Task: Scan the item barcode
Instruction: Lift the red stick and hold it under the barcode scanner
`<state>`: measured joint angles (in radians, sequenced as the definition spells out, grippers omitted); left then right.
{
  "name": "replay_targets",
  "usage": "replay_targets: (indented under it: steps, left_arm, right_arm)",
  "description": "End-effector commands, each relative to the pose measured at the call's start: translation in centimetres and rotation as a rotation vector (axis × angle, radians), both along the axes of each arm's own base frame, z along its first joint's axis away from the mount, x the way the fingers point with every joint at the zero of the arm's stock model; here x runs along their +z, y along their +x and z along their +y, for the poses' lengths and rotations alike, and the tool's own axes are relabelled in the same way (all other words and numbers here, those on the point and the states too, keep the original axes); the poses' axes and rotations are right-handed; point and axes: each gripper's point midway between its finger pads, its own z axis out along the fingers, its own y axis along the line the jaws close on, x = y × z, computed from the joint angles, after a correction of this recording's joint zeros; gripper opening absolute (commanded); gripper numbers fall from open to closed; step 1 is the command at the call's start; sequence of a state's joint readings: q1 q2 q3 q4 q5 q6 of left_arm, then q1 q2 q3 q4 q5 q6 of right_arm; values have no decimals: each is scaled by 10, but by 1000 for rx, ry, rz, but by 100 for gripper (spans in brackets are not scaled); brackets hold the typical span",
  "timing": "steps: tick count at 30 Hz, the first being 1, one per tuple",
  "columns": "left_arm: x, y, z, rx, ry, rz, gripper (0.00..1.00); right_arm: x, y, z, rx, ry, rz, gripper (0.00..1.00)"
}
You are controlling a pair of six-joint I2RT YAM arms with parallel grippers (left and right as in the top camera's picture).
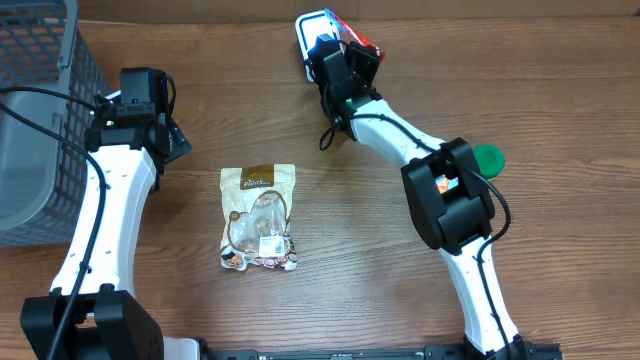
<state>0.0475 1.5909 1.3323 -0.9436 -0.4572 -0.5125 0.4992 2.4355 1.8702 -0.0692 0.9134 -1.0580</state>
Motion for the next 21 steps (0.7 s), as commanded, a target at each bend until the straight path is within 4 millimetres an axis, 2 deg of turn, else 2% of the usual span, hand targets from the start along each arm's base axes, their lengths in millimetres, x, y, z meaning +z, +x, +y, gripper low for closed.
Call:
replay_targets:
  steps: [1, 6, 11, 18, 21]
  left_arm:
    - [5, 4, 1, -13, 19, -6, 100]
    - [5, 4, 1, -13, 19, -6, 100]
    - [5, 4, 1, -13, 19, -6, 100]
    - [5, 4, 1, -14, 19, -5, 100]
    - [5, 4, 1, -13, 19, -6, 100]
  right_arm:
    - [5, 4, 0, -11, -88, -23, 3]
    - [13, 6, 12, 30, -110, -44, 3]
    - [1, 1, 19, 66, -137, 21, 4]
    - [-5, -4, 26, 82, -153, 47, 3]
    - [-16, -11, 25, 90, -186, 106, 3]
